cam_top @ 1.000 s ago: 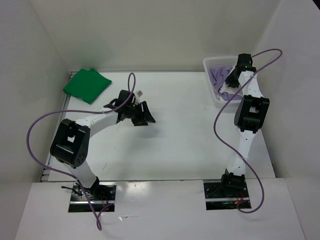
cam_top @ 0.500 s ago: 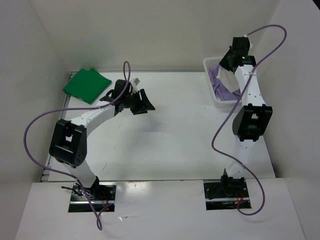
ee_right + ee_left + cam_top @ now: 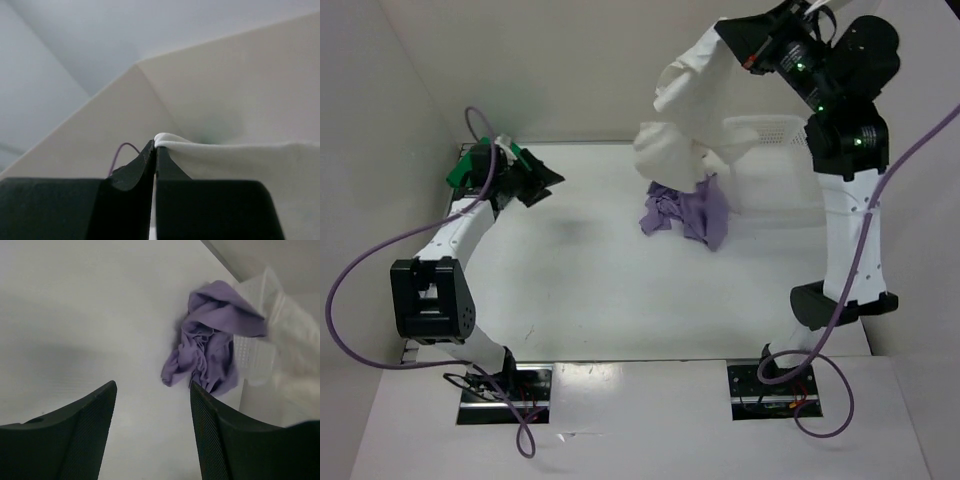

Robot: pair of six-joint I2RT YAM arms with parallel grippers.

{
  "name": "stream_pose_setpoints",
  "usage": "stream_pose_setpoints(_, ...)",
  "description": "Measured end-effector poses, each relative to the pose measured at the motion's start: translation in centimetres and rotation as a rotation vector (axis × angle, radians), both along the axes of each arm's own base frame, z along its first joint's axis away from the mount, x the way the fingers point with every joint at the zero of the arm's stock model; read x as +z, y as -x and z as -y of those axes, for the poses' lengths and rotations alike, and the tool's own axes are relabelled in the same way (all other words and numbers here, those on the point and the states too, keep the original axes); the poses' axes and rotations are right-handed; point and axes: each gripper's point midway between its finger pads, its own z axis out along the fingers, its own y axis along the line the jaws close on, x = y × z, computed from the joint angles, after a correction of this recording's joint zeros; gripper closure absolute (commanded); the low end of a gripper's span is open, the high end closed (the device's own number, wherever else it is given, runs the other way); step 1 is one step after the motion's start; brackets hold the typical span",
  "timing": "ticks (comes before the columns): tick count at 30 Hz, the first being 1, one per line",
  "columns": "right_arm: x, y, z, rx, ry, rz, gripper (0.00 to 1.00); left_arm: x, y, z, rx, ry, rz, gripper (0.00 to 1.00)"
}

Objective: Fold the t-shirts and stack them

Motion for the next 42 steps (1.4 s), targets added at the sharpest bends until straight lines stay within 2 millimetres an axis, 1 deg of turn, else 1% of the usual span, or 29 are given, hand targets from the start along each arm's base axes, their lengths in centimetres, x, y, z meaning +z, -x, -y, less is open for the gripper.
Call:
stream_pose_setpoints(1,1.1,1.2,0.1,0.022,-0.009,0.034,0.99,-0.2,-0.3,-1.8,0.047,0.009,-0.008,0.3)
stream_pose_setpoints(2,1.9,2.2,-0.1,0.051,-0.017,0.058,0.99,-0.5,-0.4,-2.8,0.073,0.013,-0.017,0.3)
stream_pose_setpoints(3,2.4,3.0,-0.4,0.082,-0.022,0.075,0.99,-1.0,-0.2,-3.3,0.086,0.017,-0.03,0.3)
stream_pose_setpoints(4,2.5,3.7,-0.8,0.119,-0.026,0.084,0.99,-1.5,0.0,-3.3,0.086,0.019,-0.042,0.3)
stream_pose_setpoints(6,2.1,4.3,-1.9,0.196,-0.028,0.082,0.99,-2.7,0.9,-2.4,0.06,0.031,-0.074,0.29)
stream_pose_setpoints(8,0.7,3.9,-3.6,0.271,-0.022,0.044,0.99,-3.9,1.7,-1.6,0.037,0.04,-0.108,0.29)
stream_pose_setpoints(9,-0.2,3.4,-4.8,0.311,-0.018,0.017,0.98,-4.2,2.1,-1.3,0.027,0.044,-0.118,0.29)
stream_pose_setpoints(11,-2.6,2.4,-7.8,0.406,-0.005,-0.048,0.98,-4.6,2.4,-1.1,0.019,0.046,-0.129,0.29)
stream_pose_setpoints(12,-4.1,1.9,-9.6,0.454,0.002,-0.088,0.98,-4.6,2.4,-1.1,0.019,0.045,-0.129,0.28)
stream_pose_setpoints(15,-9.0,2.0,-15.6,0.603,0.048,-0.201,0.88,-4.6,2.3,-1.3,0.026,0.038,-0.125,0.28)
stream_pose_setpoints(16,-10.8,2.2,-17.2,0.64,0.069,-0.245,0.71,-4.7,2.2,-1.4,0.03,0.035,-0.125,0.28)
stream_pose_setpoints(17,-12.8,2.5,-18.7,0.669,0.095,-0.295,0.63,-4.7,2.2,-1.7,0.039,0.032,-0.124,0.28)
stream_pose_setpoints(18,-14.7,2.9,-19.6,0.687,0.123,-0.339,0.56,-4.6,2.1,-1.9,0.047,0.029,-0.123,0.28)
stream_pose_setpoints(19,-16.4,3.0,-20.1,0.69,0.152,-0.378,0.51,-4.5,2.1,-2.3,0.057,0.026,-0.12,0.28)
stream_pose_setpoints(20,-18.3,2.6,-20.0,0.667,0.185,-0.412,0.42,-4.4,2.0,-2.6,0.066,0.022,-0.116,0.28)
stream_pose_setpoints(21,-20.2,1.9,-19.6,0.625,0.214,-0.447,0.4,-4.3,2.0,-2.7,0.072,0.02,-0.113,0.28)
stream_pose_setpoints(22,-22.4,0.7,-18.6,0.56,0.243,-0.482,0.38,-4.2,2.0,-3.0,0.08,0.015,-0.11,0.28)
stream_pose_setpoints(23,-24.9,-0.5,-17.0,0.483,0.271,-0.53,0.38,-4.1,2.0,-3.2,0.085,0.012,-0.108,0.28)
stream_pose_setpoints(25,-30.6,-2.9,-12.3,0.311,0.313,-0.649,0.38,-4.1,1.9,-3.2,0.086,0.006,-0.104,0.28)
stream_pose_setpoints(26,-33.9,-4.1,-9.0,0.198,0.332,-0.724,0.36,-4.2,2.0,-3.1,0.082,0.003,-0.105,0.28)
stream_pose_setpoints(28,-39.3,-6.0,-3.3,0.001,0.363,-0.841,0.34,-4.4,2.2,-2.8,0.067,-0.013,-0.106,0.26)
stream_pose_setpoints(29,-42.1,-6.6,-0.3,-0.104,0.386,-0.902,0.31,-4.5,2.3,-2.4,0.056,-0.017,-0.106,0.26)
stream_pose_setpoints(30,-44.4,-6.7,1.8,-0.181,0.411,-0.952,0.29,-4.6,2.4,-2.0,0.045,-0.02,-0.108,0.26)
stream_pose_setpoints(31,-46.4,-6.6,3.3,-0.238,0.438,-0.994,0.27,-4.8,2.6,-1.5,0.032,-0.024,-0.112,0.26)
stream_pose_setpoints(32,-48.0,-6.4,4.2,-0.278,0.469,-1.025,0.22,-5.1,2.9,-1.2,0.018,-0.031,-0.115,0.26)
stream_pose_setpoints(33,-49.4,-6.2,4.5,-0.3,0.497,-1.049,0.2,-5.5,3.2,-0.9,0.007,-0.034,-0.124,0.26)
stream_pose_setpoints(35,-51.5,-5.9,4.8,-0.33,0.542,-1.081,0.16,-6.4,3.9,-0.2,-0.012,-0.039,-0.147,0.26)
stream_pose_setpoints(38,-53.3,-5.9,4.9,-0.353,0.581,-1.105,0.16,-7.7,4.9,0.0,-0.02,-0.042,-0.186,0.26)
stream_pose_setpoints(42,-55.6,-6.4,5.1,-0.374,0.614,-1.14,0.15,-8.6,5.6,0.0,-0.024,-0.044,-0.215,0.26)
